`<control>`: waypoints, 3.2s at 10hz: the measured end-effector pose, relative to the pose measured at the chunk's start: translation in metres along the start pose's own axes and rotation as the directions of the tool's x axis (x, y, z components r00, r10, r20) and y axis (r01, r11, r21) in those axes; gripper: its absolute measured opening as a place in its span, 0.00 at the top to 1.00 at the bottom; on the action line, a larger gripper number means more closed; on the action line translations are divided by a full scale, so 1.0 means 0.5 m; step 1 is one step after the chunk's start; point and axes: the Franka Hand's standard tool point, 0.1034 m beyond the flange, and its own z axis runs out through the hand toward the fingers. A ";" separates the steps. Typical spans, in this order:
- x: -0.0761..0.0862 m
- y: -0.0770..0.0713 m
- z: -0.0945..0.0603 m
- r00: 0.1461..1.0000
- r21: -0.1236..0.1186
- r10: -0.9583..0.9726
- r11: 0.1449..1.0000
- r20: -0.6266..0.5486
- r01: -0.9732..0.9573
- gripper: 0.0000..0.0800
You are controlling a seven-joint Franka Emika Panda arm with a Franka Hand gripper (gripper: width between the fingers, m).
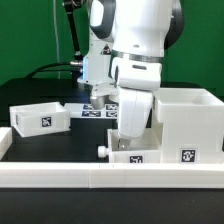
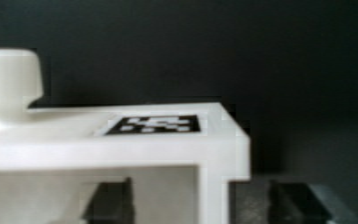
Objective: Assemble drawer
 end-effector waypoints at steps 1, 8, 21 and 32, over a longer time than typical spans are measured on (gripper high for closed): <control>-0.001 0.005 -0.010 1.000 -0.006 0.001 1.000 0.001 -0.001 0.37; -0.106 0.048 -0.132 0.994 -0.024 -0.092 0.995 0.051 0.093 0.19; -0.187 0.050 -0.001 0.942 0.117 -0.045 0.989 -0.332 0.088 0.19; -0.144 0.063 0.016 0.948 0.048 -0.006 0.999 -0.318 0.022 0.19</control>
Offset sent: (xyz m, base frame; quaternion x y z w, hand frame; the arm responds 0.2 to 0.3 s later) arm -0.0069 -0.0049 0.0488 -0.0016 -0.0305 -0.0137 0.9994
